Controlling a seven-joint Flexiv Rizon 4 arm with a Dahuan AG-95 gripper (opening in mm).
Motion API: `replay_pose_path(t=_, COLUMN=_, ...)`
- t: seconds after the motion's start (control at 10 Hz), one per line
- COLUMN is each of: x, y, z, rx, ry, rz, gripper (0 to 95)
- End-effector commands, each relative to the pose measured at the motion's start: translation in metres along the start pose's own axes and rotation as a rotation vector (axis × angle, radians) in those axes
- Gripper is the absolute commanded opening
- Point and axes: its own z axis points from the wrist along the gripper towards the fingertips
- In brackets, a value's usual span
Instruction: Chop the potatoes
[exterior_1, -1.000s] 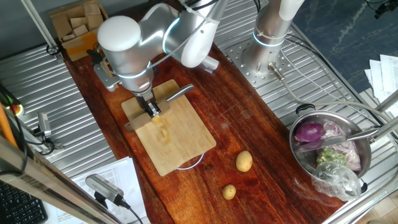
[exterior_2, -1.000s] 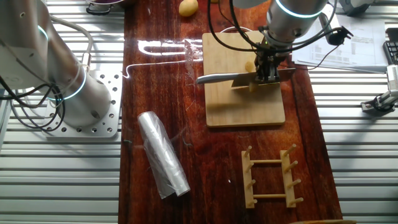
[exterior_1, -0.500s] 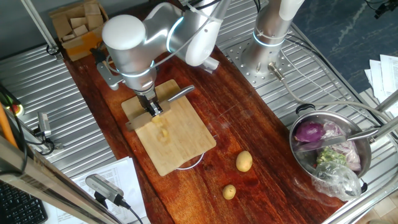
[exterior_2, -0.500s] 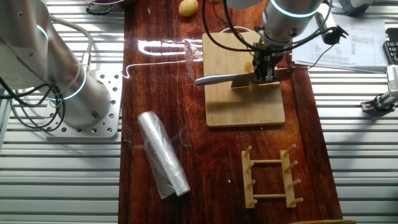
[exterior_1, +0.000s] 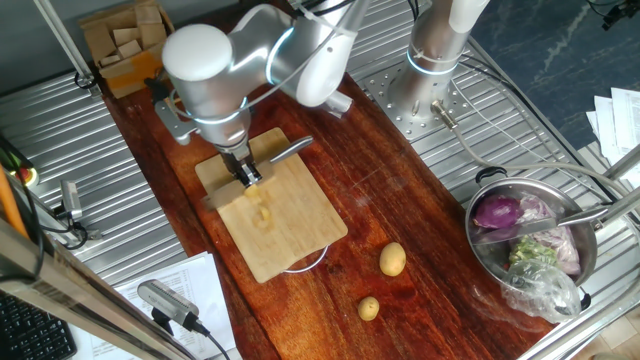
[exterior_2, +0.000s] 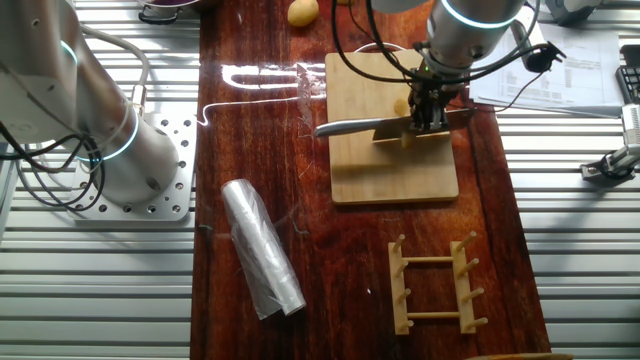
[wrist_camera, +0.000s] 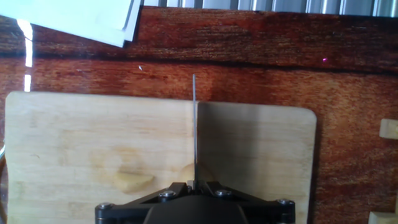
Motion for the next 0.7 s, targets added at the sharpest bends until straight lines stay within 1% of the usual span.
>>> replay_pose_path(t=0.1, x=-0.001, y=0.0005, z=-0.0019, rx=0.0, ry=0.004, rz=0.002, gripper=0.0)
replay_pose_path(t=0.2, x=-0.0009, y=0.0004, z=-0.0035, rx=-0.001, ry=0.002, rz=0.002, gripper=0.0)
replay_pose_path(t=0.3, x=-0.0015, y=0.0003, z=-0.0019, rx=-0.002, ry=-0.001, rz=0.002, gripper=0.0)
replay_pose_path(t=0.5, x=-0.0043, y=0.0002, z=0.005, rx=0.0, ry=-0.008, rz=0.003, gripper=0.0)
replay_pose_path(t=0.6, x=-0.0077, y=0.0, z=0.0042, rx=-0.002, ry=-0.002, rz=0.005, gripper=0.0)
replay_pose_path(t=0.7, x=-0.0083, y=0.0, z=-0.0001, rx=-0.002, ry=0.003, rz=0.003, gripper=0.0)
